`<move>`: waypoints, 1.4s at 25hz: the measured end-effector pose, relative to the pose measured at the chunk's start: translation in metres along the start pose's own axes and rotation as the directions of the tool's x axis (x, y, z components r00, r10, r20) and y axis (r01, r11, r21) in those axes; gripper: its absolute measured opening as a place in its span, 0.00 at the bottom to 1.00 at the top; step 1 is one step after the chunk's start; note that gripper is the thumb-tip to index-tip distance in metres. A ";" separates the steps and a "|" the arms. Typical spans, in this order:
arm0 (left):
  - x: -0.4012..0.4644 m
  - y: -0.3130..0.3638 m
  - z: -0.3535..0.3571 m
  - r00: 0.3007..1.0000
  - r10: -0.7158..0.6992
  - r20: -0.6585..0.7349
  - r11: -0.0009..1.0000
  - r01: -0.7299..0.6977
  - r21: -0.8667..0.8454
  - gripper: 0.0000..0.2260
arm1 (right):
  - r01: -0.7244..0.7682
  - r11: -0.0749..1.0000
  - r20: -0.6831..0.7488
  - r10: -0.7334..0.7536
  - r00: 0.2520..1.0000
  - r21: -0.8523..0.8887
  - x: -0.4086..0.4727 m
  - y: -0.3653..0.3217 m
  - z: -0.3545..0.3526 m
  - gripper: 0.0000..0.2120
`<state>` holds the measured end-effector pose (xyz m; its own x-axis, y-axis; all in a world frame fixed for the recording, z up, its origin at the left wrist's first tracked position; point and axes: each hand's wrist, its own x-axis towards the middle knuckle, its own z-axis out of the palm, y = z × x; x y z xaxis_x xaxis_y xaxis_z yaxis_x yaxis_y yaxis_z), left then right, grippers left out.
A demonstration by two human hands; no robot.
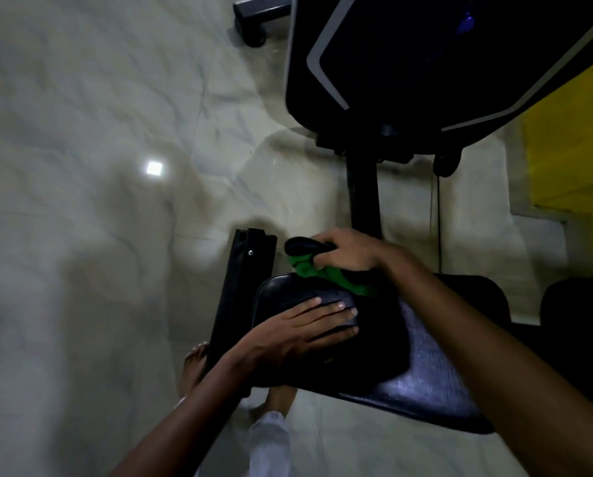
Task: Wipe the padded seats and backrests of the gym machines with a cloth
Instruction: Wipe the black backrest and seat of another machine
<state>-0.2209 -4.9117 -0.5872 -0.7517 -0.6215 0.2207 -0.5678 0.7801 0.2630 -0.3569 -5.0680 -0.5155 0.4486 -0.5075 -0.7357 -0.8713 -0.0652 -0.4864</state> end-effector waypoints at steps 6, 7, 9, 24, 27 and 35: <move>-0.031 0.013 -0.017 0.966 -0.254 -0.054 0.966 0.251 -0.061 0.20 | -0.150 0.989 -0.013 0.150 0.989 0.002 -0.031 0.039 -0.028 0.09; -0.036 0.018 -0.018 0.940 -0.333 -0.074 0.942 0.328 -0.071 0.20 | -0.146 0.989 -0.016 0.146 0.989 0.004 -0.027 0.033 -0.024 0.08; -0.041 0.030 -0.015 0.872 -0.483 -0.080 0.875 0.477 -0.082 0.21 | -0.091 0.995 -0.016 0.092 0.996 0.034 -0.013 0.012 -0.010 0.04; -0.044 0.048 -0.011 0.649 -0.760 -0.038 0.644 0.745 -0.170 0.33 | -0.038 0.999 0.007 0.038 0.999 0.001 0.009 -0.014 0.006 0.07; -0.044 0.046 -0.012 0.656 -0.754 -0.037 0.653 0.741 -0.156 0.33 | 0.041 0.999 0.017 -0.042 0.999 0.024 0.023 -0.032 0.018 0.06; -0.034 0.022 -0.017 0.756 -0.650 -0.071 0.758 0.639 -0.134 0.35 | -0.162 0.985 -0.029 0.164 0.986 0.058 -0.037 0.054 -0.031 0.08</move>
<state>-0.2023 -4.8744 -0.5724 -0.1757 -0.9825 0.0624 -0.8654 0.1844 0.4660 -0.4265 -5.0789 -0.4999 0.2936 -0.5364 -0.7913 -0.9195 0.0679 -0.3872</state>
